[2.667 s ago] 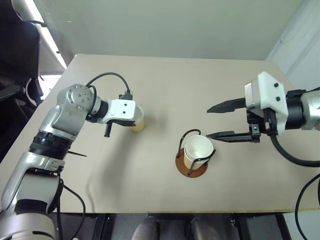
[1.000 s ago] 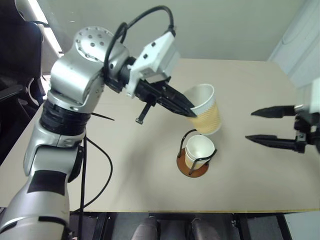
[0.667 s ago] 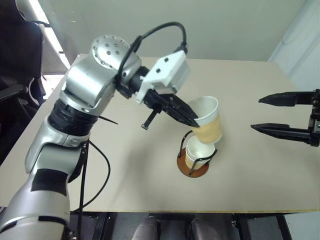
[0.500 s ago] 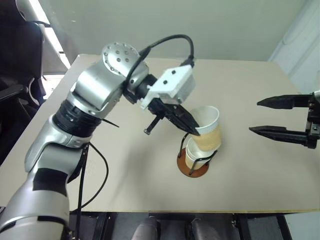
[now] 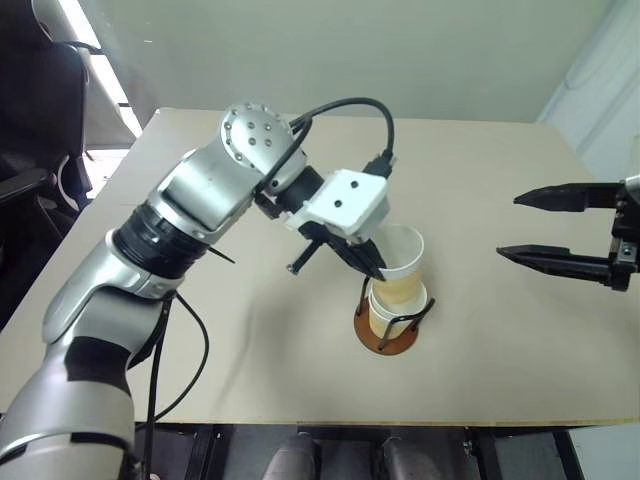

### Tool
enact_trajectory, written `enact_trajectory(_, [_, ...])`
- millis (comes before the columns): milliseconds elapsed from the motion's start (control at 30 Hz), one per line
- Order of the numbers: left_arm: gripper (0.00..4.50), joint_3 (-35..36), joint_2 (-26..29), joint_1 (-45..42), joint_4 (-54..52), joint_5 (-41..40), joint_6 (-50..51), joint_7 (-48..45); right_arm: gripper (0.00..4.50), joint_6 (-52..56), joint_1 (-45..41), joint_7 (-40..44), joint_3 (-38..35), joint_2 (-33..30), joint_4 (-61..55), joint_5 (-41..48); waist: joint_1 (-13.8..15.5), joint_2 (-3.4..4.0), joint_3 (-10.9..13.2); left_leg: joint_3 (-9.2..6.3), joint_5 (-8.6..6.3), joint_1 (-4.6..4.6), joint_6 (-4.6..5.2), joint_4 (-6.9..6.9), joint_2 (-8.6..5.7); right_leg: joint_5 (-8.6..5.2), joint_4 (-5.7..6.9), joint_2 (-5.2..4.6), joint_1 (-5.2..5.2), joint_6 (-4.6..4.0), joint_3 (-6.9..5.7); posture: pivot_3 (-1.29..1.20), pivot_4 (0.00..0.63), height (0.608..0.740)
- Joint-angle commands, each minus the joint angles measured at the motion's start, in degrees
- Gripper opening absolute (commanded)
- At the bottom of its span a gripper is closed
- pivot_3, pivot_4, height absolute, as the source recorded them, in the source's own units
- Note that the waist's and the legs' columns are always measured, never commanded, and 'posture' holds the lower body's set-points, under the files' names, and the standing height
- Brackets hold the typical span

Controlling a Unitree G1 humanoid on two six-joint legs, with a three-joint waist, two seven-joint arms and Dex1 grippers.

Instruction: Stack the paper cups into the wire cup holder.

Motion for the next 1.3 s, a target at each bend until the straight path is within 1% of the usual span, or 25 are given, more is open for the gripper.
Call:
enact_trajectory(33, [0.07, 0.5, 0.0, -0.9, -0.5, -0.2, -1.2, -2.3, 3.05, -0.9, -0.6, -0.6, -0.8, -1.2, 0.6, 0.3, 0.0, 0.00, 0.0, 0.00, 0.00, 0.00, 0.00, 0.00, 0.00, 0.00, 0.00, 0.00, 0.00, 0.00, 0.00, 0.00, 0.150, 0.740])
enact_trajectory(233, [0.07, -0.3, 0.0, -0.4, -1.0, -0.6, -0.7, -2.3, 3.05, -1.5, 0.2, -0.3, -0.2, -1.5, 0.9, -1.0, 0.0, 0.00, 0.0, 0.00, 0.00, 0.00, 0.00, 0.01, 0.00, 0.00, 0.01, 0.00, 0.00, 0.00, 0.00, 0.00, 0.150, 0.740])
enact_trajectory(300, [0.45, -0.5, -0.1, -0.4, -1.0, -0.4, -1.1, -2.3, 3.05, -1.9, 0.5, -0.3, 0.1, -1.4, 1.0, -1.3, 0.0, 0.00, 0.0, 0.00, -0.01, -0.01, 0.01, 0.03, 0.00, 0.00, 0.02, 0.00, 0.00, 0.00, 0.00, 0.00, 0.150, 0.740])
enact_trajectory(367, [1.00, -0.6, 0.1, -0.4, -1.3, -1.1, -0.7, -2.3, 3.05, -2.3, 0.4, -0.3, 0.6, -1.5, 1.3, -1.4, 0.0, 0.00, 0.0, 0.00, -0.01, -0.01, 0.01, 0.04, 0.00, 0.00, 0.03, 0.00, 0.00, 0.00, 0.00, 0.00, 0.150, 0.740])
enact_trajectory(433, [1.66, -0.3, 0.2, -0.4, -1.4, -1.6, -0.4, -2.3, 3.05, -2.7, 0.4, -0.3, 1.0, -1.6, 1.5, -1.5, 0.0, 0.00, 0.0, 0.00, -0.01, -0.01, 0.01, 0.05, 0.00, 0.00, 0.04, 0.00, 0.00, 0.01, 0.00, 0.00, 0.150, 0.740])
enact_trajectory(467, [2.06, -0.1, 0.1, -0.4, -1.3, -1.5, -0.7, -2.3, 3.05, -2.9, 0.3, -0.3, 1.3, -1.5, 1.7, -1.6, 0.0, 0.00, 0.0, 0.00, -0.01, -0.01, 0.01, 0.05, 0.00, -0.01, 0.05, 0.00, 0.00, 0.01, 0.00, 0.00, 0.150, 0.740])
enact_trajectory(500, [2.35, 0.9, -0.5, -0.2, -0.9, -1.0, -0.5, -2.3, 3.05, -3.3, 0.3, -0.3, 1.6, -1.4, 1.9, -1.8, 0.0, 0.00, 0.0, 0.00, -0.01, -0.01, 0.01, 0.06, 0.00, -0.01, 0.05, 0.00, 0.00, 0.01, 0.00, 0.00, 0.150, 0.740])
enact_trajectory(600, [3.47, 3.2, -1.8, 0.2, 0.4, 0.3, 0.3, -2.2, 3.05, -4.5, 0.5, -0.3, 2.7, -1.1, 2.4, -2.6, 0.0, 0.00, 0.0, 0.00, -0.02, -0.02, 0.04, 0.14, 0.00, -0.01, 0.10, 0.00, 0.00, 0.02, 0.00, 0.00, 0.150, 0.740])
enact_trajectory(700, [4.47, 8.0, -2.5, 0.8, 2.0, 0.0, 2.5, 1.3, 3.05, -6.2, 0.4, -0.8, 4.9, -0.1, 3.2, -3.6, 0.0, 0.00, 0.0, 0.01, -0.05, -0.03, 0.08, 0.26, 0.00, -0.03, 0.22, 0.00, 0.00, 0.05, 0.00, 0.00, 0.150, 0.740])
enact_trajectory(800, [4.47, 12.9, -3.3, 2.0, 3.4, 0.3, 5.1, 6.3, 3.05, -8.6, 0.3, -1.6, 7.6, 1.8, 4.6, -5.6, -0.1, 0.00, 0.0, 0.00, -0.05, -0.03, 0.08, 0.40, 0.00, -0.03, 0.31, 0.00, 0.00, 0.05, 0.00, 0.00, 0.150, 0.740])
enact_trajectory(967, [4.47, 21.5, -3.3, 8.0, 3.8, 1.0, 11.1, 18.6, 3.05, -12.2, 0.4, -5.1, 14.4, 7.4, 9.9, -11.3, -0.1, 0.04, 0.0, 0.01, -0.09, 0.00, 0.15, 0.75, -0.01, 0.02, 0.42, 0.00, 0.10, 0.14, 0.01, 0.00, 0.150, 0.740])
enact_trajectory(1167, [4.47, 31.0, -2.6, 19.9, 6.9, 4.0, 14.2, 33.5, 3.05, -15.9, -2.2, -11.5, 21.3, 17.4, 21.8, -19.6, -0.4, 0.04, 0.0, 0.03, -0.07, 0.24, 0.18, 0.82, -0.03, 0.07, 0.43, 0.00, 0.34, 0.22, 0.02, 0.00, 0.150, 0.740])
enact_trajectory(1300, [4.47, 38.3, -3.5, 26.0, 11.0, 5.6, 14.8, 45.4, 3.05, -17.7, -5.0, -17.0, 23.4, 24.5, 32.0, -24.9, -0.5, 0.04, 0.0, 0.04, -0.04, 0.29, 0.19, 0.79, -0.03, 0.07, 0.45, 0.00, 0.33, 0.21, 0.02, 0.00, 0.150, 0.740])
